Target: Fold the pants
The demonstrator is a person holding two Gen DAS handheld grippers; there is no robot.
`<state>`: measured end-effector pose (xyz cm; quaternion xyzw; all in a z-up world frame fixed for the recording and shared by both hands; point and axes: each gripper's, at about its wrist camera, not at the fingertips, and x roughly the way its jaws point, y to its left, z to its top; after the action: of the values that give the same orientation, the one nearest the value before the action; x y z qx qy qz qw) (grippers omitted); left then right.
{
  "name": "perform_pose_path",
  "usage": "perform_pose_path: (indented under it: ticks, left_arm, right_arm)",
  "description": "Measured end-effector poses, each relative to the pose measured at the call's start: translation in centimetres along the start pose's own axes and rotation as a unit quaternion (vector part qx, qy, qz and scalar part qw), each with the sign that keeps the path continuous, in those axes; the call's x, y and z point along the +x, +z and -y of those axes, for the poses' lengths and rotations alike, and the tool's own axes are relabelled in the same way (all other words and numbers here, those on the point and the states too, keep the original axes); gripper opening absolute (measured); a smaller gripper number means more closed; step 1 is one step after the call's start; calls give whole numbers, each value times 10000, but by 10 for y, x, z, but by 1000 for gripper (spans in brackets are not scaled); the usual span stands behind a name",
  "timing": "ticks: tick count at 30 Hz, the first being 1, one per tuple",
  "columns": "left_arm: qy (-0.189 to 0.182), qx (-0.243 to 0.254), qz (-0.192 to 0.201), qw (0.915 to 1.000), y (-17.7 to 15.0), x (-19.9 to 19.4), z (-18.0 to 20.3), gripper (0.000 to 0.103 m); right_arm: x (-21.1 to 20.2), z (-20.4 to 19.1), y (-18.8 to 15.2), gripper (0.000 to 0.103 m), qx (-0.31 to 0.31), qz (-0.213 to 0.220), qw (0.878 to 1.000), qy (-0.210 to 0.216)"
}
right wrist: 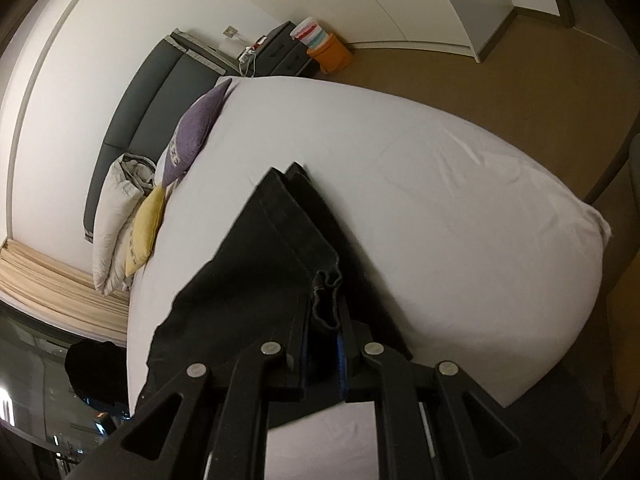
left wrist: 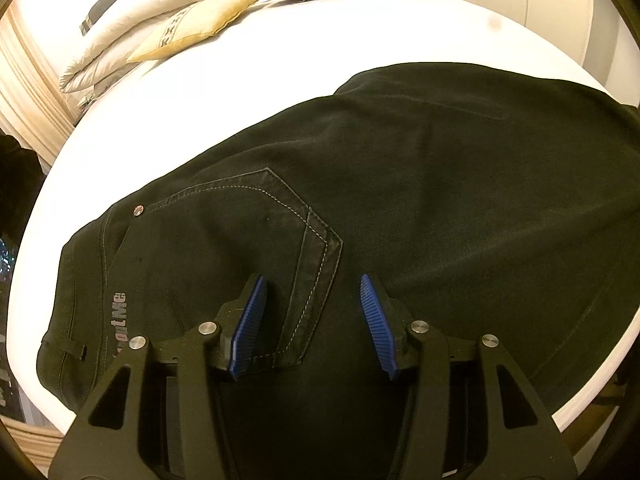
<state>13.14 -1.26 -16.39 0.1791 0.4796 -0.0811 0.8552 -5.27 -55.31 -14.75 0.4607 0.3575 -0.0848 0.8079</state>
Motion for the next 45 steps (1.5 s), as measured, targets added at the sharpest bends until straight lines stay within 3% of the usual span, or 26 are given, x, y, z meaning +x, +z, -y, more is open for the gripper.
perform_pose_path:
  ticks: [6, 11, 14, 17, 19, 22, 23, 25, 27, 30, 33, 37, 39, 40, 42, 45]
  left_arm:
    - [-105, 1, -125, 9999, 6, 3, -3, 48]
    - [-157, -21, -92, 9998, 8, 5, -8, 51]
    - [-161, -8, -106, 9998, 9, 6, -8, 52]
    - [-217, 1, -122, 9997, 10, 7, -11, 52]
    - [-274, -28, -139, 9995, 12, 5, -13, 53]
    - [-494, -12, -20, 9988, 14, -5, -11, 53]
    - [-512, 10, 79, 9987, 13, -13, -9, 53]
    - [-661, 66, 334, 9972, 13, -27, 0, 53]
    - [-744, 211, 614, 9951, 11, -41, 12, 53]
    - [-899, 543, 945, 9900, 5, -59, 36, 53]
    - [-995, 1076, 1191, 9820, -6, -70, 61, 53]
    - [-1062, 1550, 1110, 9759, -16, -63, 88, 57]
    - [-1074, 1525, 958, 9778, -15, -54, 92, 57]
    - [-1124, 1502, 881, 9783, -15, -49, 92, 57]
    - [-1161, 1483, 807, 9788, -16, -42, 95, 57]
    - [-1300, 1429, 675, 9788, -13, -34, 96, 57]
  right_arm:
    - [-19, -23, 8, 11, 48, 218, 9984, 513]
    - [-19, -27, 20, 11, 272, 145, 9972, 677]
    - [-5, -14, 16, 17, 322, -101, 9994, 51]
    - [-12, 22, 12, 22, 856, -11, 9899, -1128]
    - [-34, 38, 16, 22, 1073, 233, 9872, -1156]
    - [-58, 22, 33, 27, 535, 615, 9917, -998]
    - [-60, 14, 39, 36, 356, 624, 9943, -783]
    - [-53, -8, 52, 45, -60, 483, 9986, -193]
    - [-39, -30, 62, 46, -558, 303, 9980, 4]
    - [-2, -62, 71, 49, -1379, -117, 9903, -76]
    - [40, -73, 76, 49, -1797, -580, 9812, -388]
    - [70, -71, 78, 49, -2032, -805, 9734, -693]
    - [81, -74, 76, 30, -2274, -947, 9655, -847]
    - [83, -76, 74, 10, -2433, -968, 9607, -922]
    - [82, -78, 74, 8, -2590, -913, 9556, -1068]
    - [73, -80, 82, 5, -2433, -684, 9620, -1036]
